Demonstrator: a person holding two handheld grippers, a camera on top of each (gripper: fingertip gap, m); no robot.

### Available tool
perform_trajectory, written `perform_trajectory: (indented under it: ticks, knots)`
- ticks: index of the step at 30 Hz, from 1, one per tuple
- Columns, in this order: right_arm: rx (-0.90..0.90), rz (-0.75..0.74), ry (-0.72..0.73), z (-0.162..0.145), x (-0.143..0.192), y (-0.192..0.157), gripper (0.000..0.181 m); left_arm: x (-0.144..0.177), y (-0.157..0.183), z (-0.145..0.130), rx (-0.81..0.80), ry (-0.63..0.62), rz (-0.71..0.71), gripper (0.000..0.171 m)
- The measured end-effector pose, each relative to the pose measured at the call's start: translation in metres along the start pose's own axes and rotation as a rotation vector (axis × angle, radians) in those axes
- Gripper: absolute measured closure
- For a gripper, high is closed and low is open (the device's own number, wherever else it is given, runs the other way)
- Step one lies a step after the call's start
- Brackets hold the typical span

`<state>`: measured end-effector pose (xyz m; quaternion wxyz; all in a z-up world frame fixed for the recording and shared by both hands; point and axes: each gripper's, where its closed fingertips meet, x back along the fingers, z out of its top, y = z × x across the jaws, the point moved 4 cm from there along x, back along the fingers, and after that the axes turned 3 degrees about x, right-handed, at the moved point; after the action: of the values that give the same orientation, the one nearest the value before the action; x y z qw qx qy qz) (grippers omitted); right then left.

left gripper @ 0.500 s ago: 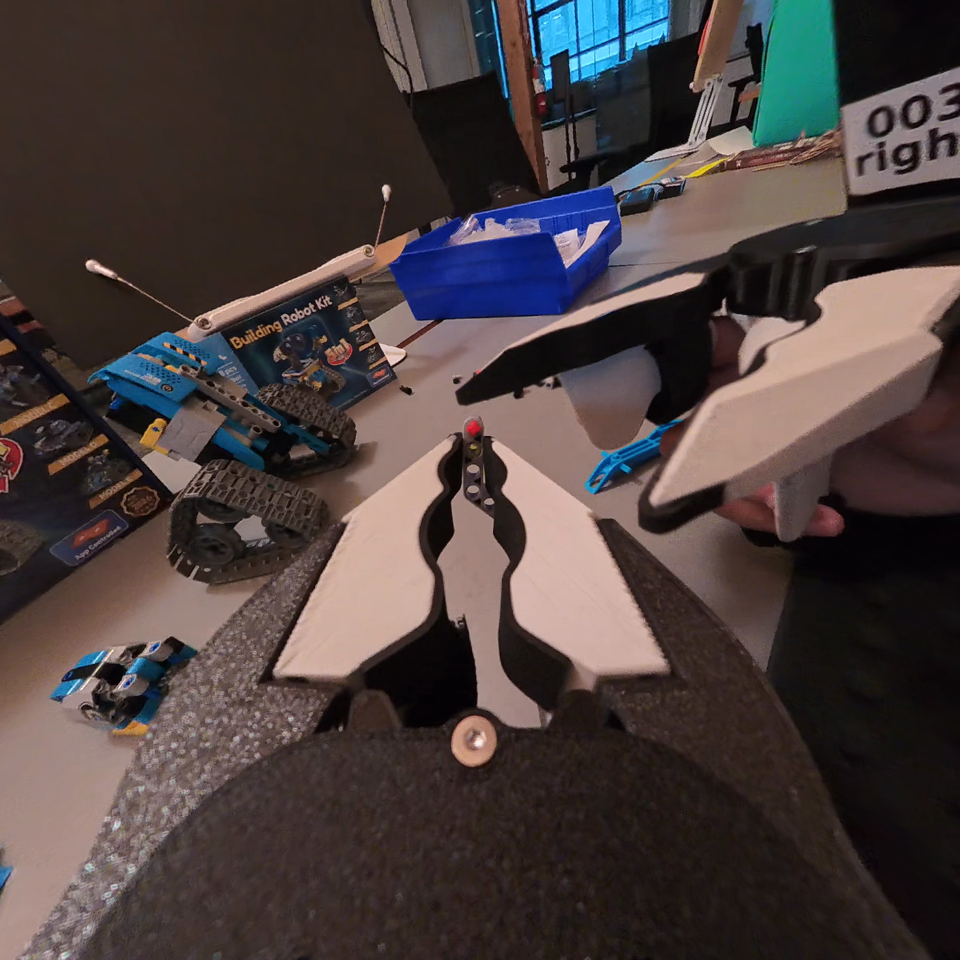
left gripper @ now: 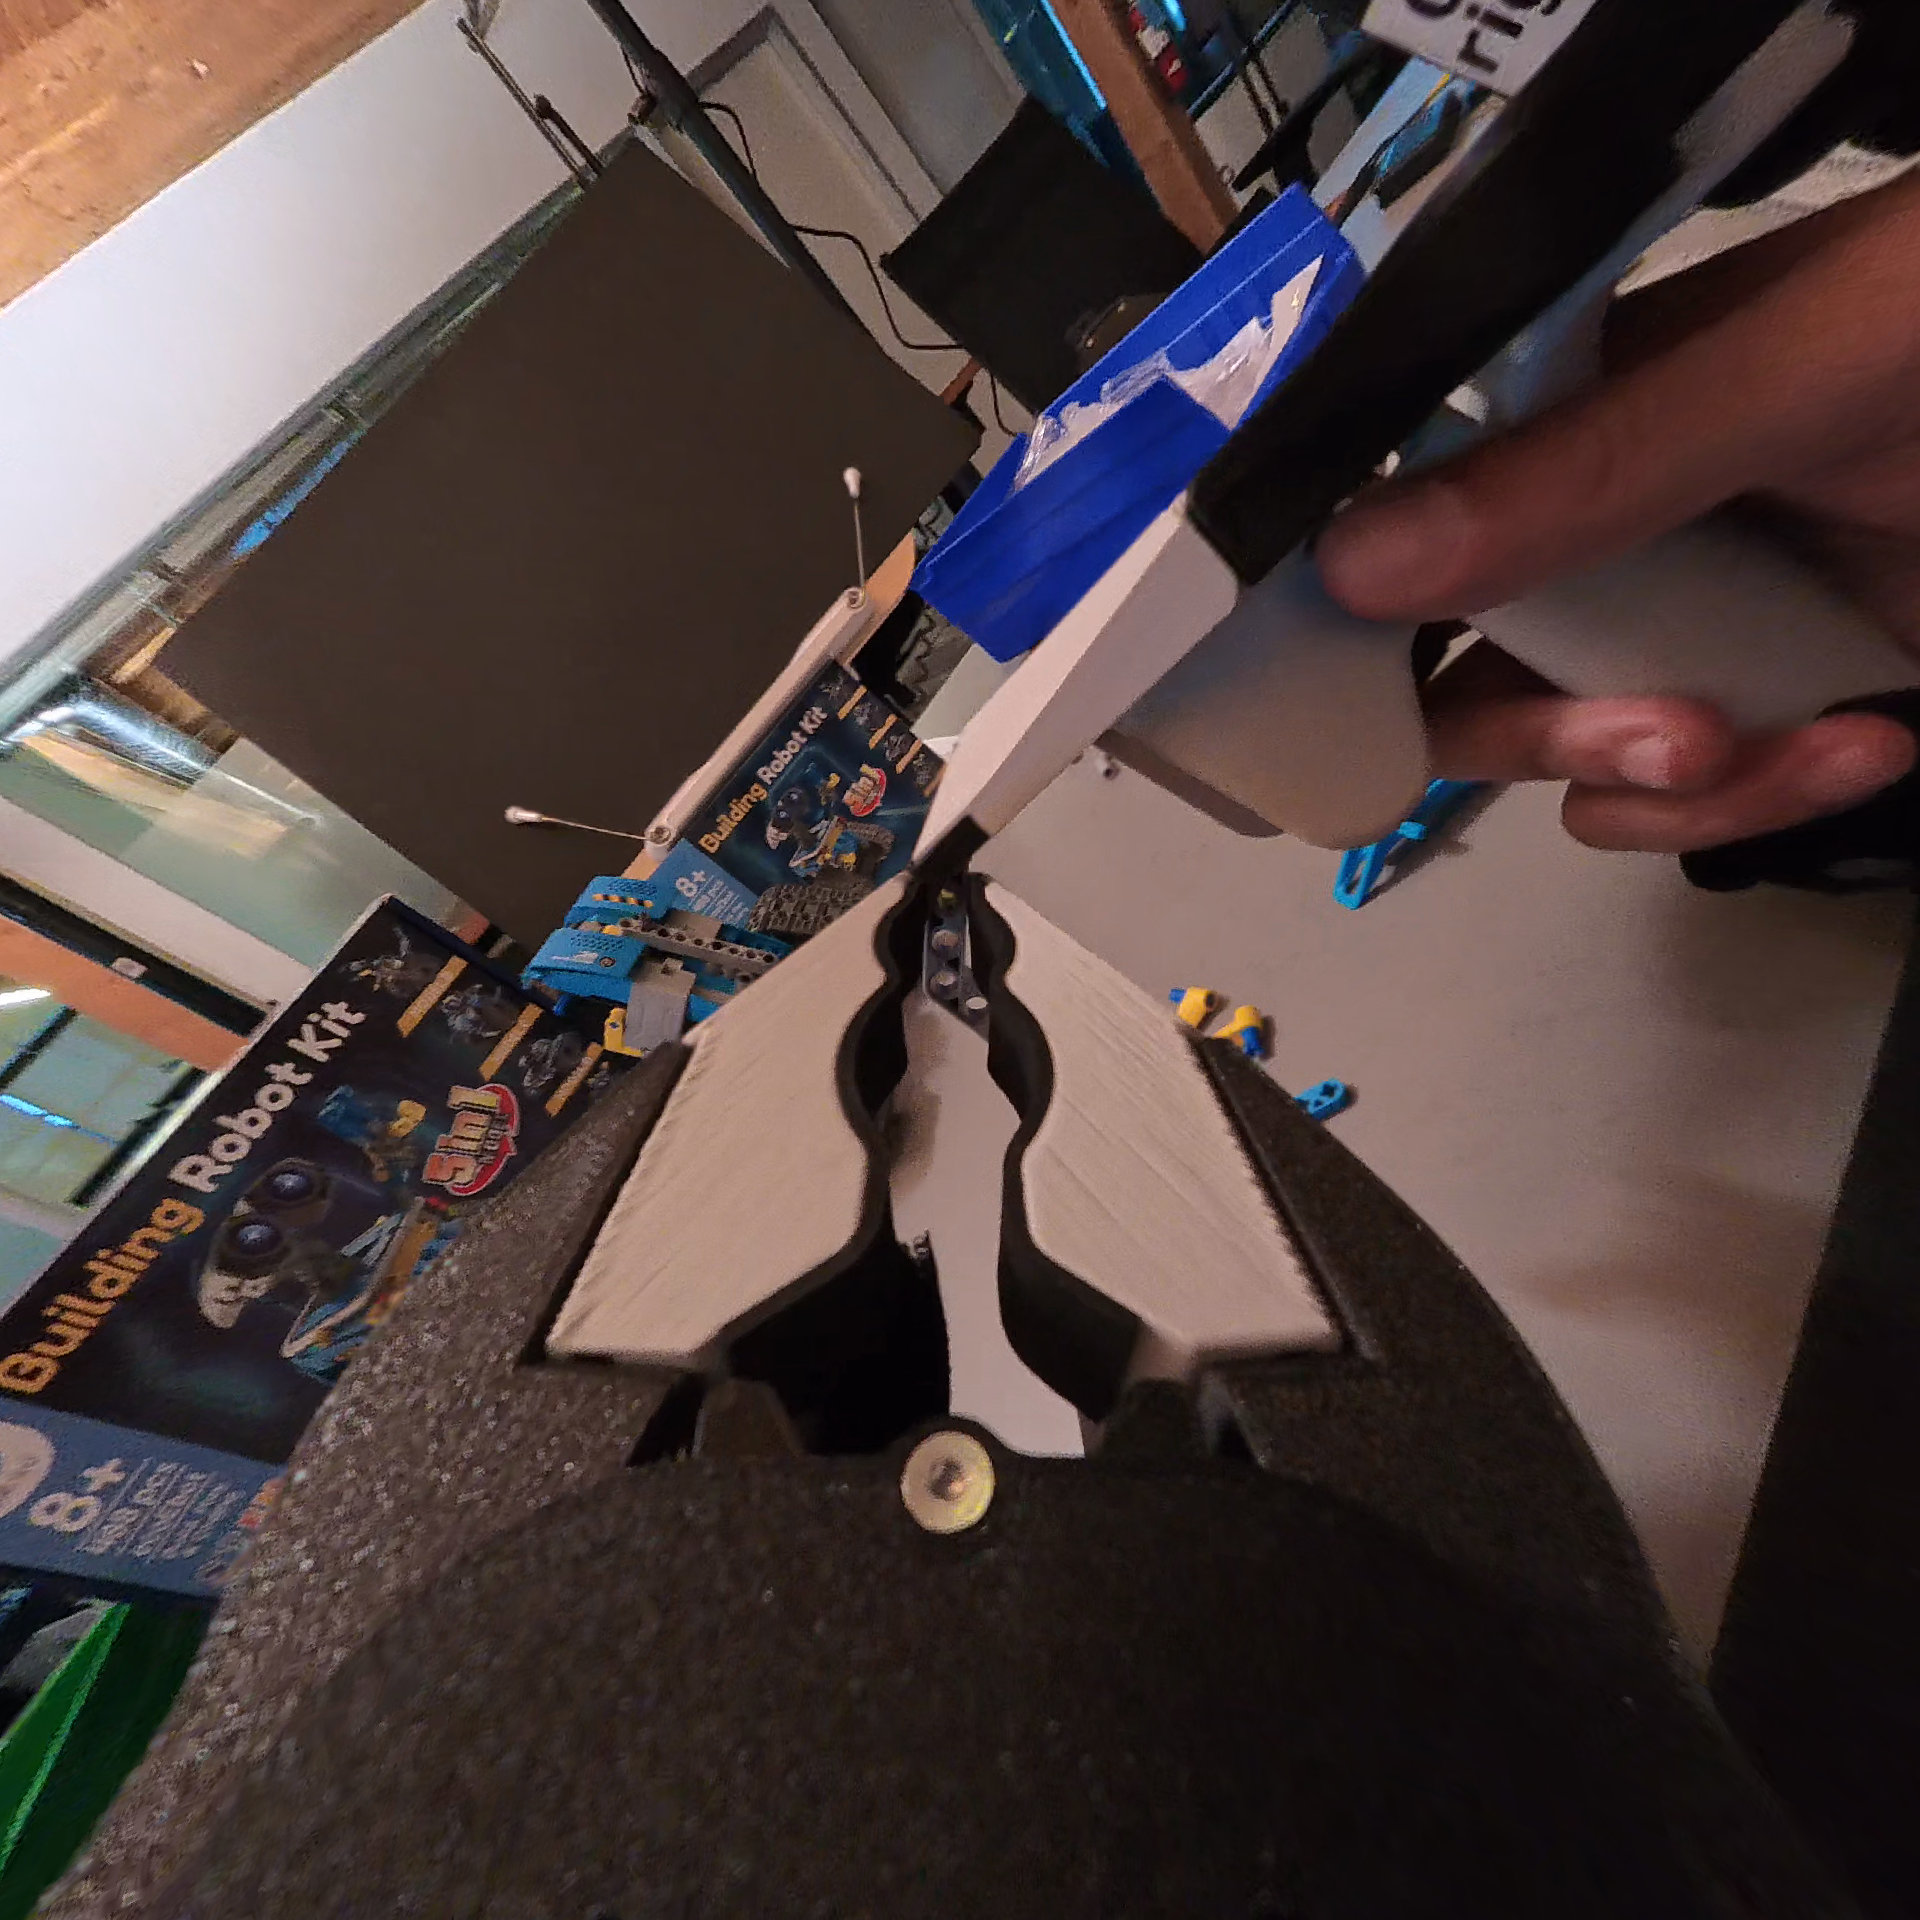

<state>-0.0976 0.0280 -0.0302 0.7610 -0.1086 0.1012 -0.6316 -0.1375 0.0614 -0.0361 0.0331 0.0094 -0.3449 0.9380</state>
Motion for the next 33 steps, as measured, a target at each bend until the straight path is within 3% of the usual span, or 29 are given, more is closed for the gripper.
perform_trajectory:
  ticks: [11,14,24,28,33]
  knots:
    - [0.016,0.027,-0.008,0.0,0.001,-0.003,0.167,0.002,0.001,0.002,-0.082,-0.011,0.056,0.165]
    - [0.046,0.052,-0.031,-0.003,-0.001,-0.01,0.141,0.0,-0.001,-0.003,-0.083,-0.062,0.059,0.165]
    - [0.251,-0.031,-0.138,-0.01,0.003,-0.01,0.151,-0.001,0.007,-0.006,-0.149,-0.095,0.041,0.166]
    - [0.37,-0.06,-0.183,-0.017,0.0,-0.016,0.166,-0.003,0.01,-0.01,-0.181,-0.118,0.026,0.166]
    - [0.309,-0.035,-0.151,-0.011,0.002,-0.012,0.172,-0.004,0.008,-0.01,-0.113,-0.104,-0.001,0.165]
